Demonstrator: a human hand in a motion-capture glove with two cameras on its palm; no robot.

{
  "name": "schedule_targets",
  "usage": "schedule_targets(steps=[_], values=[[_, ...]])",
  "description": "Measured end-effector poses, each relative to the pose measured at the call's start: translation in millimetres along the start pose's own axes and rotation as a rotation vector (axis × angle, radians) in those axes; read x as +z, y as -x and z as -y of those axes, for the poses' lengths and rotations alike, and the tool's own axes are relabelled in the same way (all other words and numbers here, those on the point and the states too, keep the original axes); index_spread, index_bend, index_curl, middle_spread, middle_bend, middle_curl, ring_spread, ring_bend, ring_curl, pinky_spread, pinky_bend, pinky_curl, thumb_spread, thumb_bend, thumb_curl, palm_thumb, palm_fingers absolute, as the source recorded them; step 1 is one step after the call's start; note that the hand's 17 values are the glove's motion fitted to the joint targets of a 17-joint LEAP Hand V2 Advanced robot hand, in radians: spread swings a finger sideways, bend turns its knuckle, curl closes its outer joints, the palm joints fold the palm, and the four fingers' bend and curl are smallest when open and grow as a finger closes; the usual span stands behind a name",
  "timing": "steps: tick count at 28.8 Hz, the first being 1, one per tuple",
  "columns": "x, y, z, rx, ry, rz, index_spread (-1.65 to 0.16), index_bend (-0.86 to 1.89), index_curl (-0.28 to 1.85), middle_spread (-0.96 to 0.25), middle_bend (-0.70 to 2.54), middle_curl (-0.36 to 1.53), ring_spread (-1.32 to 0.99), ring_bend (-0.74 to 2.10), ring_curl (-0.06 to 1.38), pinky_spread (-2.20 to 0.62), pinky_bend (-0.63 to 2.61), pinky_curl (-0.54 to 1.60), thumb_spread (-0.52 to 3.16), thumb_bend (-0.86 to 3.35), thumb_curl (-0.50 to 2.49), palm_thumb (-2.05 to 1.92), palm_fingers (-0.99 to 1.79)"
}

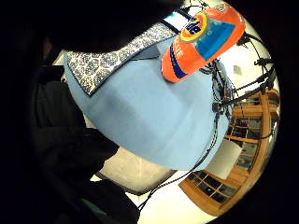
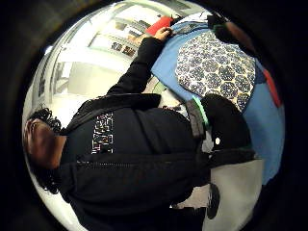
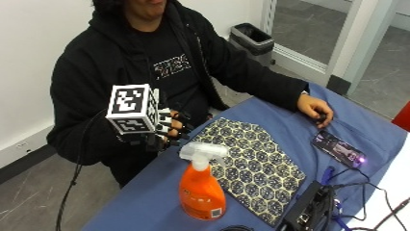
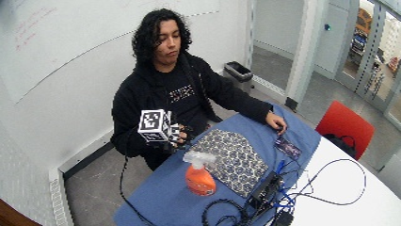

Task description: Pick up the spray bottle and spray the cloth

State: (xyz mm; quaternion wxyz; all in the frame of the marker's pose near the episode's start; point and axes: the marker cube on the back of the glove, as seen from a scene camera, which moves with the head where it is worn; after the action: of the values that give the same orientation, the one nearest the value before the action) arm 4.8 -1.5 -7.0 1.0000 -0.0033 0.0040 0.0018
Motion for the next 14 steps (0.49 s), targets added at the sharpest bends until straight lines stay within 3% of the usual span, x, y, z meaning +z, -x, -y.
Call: schedule_targets(steps=[6,14], values=[[1.3,0.2,-0.4,0.008,0.001,0.007,-0.27,0.19,0.16,-0.04,0.30,0.15,-0.03,0.40,0.16,0.15,0.23,0.13,0.75,0.34,0.13,0.51,0.57],[6.9,-1.9,0.0,0.017,0.009,0.024,-0.33,0.16,0.21,-0.05,0.30,0.21,-0.04,0.39,0.21,0.19,0.20,0.18,1.03,0.33,0.17,0.54,0.56]])
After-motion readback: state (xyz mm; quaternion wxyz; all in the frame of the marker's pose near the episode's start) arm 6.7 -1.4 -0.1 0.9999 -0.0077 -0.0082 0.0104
